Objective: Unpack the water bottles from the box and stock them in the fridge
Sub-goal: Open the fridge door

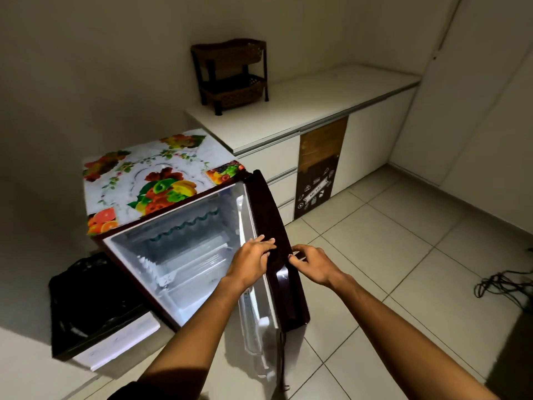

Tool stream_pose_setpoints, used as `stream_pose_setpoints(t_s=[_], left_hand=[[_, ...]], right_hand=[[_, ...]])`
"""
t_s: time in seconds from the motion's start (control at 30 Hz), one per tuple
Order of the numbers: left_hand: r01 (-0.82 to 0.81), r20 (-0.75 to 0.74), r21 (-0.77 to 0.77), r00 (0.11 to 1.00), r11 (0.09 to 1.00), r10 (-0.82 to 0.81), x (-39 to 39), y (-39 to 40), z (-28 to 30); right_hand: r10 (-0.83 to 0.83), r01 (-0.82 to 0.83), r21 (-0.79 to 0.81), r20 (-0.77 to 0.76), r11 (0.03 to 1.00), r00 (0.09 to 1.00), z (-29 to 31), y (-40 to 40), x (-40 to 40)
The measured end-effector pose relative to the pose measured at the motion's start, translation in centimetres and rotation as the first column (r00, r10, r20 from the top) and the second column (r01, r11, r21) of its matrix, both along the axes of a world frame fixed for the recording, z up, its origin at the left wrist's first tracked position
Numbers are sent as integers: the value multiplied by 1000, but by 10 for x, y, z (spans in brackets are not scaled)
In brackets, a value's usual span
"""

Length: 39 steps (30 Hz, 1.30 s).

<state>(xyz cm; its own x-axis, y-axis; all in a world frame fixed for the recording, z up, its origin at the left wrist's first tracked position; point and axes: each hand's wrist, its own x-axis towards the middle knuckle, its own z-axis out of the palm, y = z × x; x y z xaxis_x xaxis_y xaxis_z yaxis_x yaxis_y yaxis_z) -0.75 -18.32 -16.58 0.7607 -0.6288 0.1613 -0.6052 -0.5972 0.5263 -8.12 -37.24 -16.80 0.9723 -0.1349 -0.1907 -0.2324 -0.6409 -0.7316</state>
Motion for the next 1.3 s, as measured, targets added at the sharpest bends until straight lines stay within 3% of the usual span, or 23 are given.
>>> stream_pose_setpoints(t_s=[0.2, 0.47, 0.77, 0.9, 1.3], left_hand=[[102, 5, -1, 995, 995, -102, 21, -33, -4], [278, -3, 116, 960, 954, -280, 44, -69, -13], [328, 0, 283, 940, 901, -342, 54, -117, -19], [309, 18, 312, 944, 899, -330, 60, -137, -18], [160, 44, 358, 981, 920, -188, 68, -200, -9]], right_hand=[[-92, 90, -56, -29, 994, 995, 7, -33, 5], [-257, 244, -202, -39, 949, 966, 10, -69, 9], [-445, 456, -523, 155, 720, 882, 5, -82, 13], [-434, 426, -608, 144, 670, 889, -7, -96, 20], [-336, 374, -596, 180, 711, 925, -3, -169, 54]])
